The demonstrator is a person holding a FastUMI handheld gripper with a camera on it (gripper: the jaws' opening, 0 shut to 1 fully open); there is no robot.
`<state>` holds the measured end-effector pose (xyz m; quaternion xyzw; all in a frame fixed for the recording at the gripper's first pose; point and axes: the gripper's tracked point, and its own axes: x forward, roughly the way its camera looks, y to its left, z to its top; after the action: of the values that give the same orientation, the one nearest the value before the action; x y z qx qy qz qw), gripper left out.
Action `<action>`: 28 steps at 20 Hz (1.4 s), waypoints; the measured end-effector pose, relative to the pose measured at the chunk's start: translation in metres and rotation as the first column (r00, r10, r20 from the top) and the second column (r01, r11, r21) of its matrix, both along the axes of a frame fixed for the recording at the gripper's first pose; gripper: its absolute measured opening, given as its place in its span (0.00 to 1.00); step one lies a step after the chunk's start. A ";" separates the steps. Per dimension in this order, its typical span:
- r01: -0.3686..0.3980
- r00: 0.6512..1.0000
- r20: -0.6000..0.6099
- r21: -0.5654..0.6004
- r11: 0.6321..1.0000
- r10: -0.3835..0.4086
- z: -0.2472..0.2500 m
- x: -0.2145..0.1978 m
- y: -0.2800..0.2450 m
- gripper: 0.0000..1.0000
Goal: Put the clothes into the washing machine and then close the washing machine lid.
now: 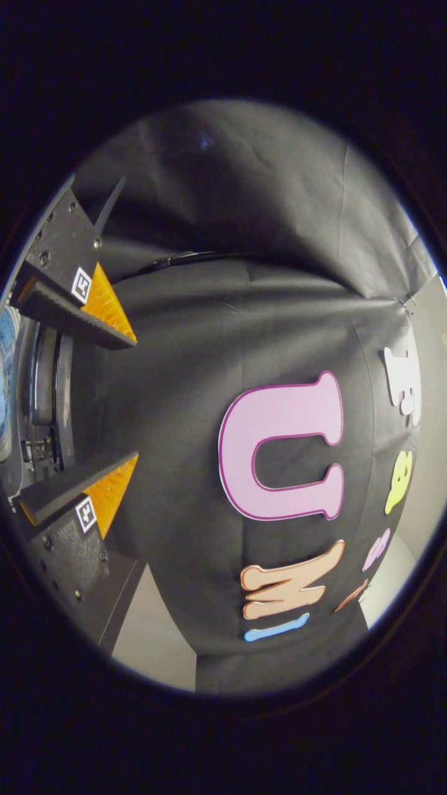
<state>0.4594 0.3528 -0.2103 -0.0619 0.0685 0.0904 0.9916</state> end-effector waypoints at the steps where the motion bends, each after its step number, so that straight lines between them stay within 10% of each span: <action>1: 0.000 1.000 0.005 0.003 1.000 0.000 0.001 0.001 0.000 0.97; 28: 0.022 0.997 0.069 0.015 1.000 -0.023 0.002 -0.004 -0.008 0.97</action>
<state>0.4554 0.3445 -0.2086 -0.0574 0.0341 0.0776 0.9947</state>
